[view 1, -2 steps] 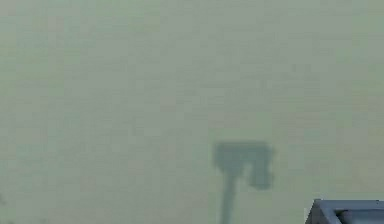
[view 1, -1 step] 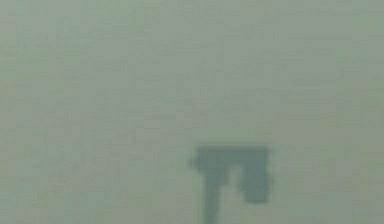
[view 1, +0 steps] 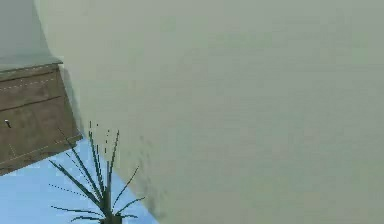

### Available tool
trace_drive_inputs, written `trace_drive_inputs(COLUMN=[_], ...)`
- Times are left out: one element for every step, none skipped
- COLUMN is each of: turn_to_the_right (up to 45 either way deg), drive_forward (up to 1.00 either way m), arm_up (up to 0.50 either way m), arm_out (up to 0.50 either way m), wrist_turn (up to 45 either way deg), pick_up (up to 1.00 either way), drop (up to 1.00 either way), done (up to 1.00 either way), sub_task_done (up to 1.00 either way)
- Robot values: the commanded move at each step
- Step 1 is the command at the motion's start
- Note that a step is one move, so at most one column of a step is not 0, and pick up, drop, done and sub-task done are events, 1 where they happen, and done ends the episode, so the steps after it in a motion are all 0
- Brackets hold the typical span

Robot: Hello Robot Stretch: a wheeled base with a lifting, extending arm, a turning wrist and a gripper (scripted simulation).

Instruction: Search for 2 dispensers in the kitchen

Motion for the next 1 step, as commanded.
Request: trace_drive_inputs(turn_to_the_right=[-45.0], drive_forward=[0.0], arm_up=[0.0], arm_out=[0.0], wrist_turn=[0.0], pick_up=[0.0], drop=[0.0], done=[0.0], sub_task_done=[0.0])
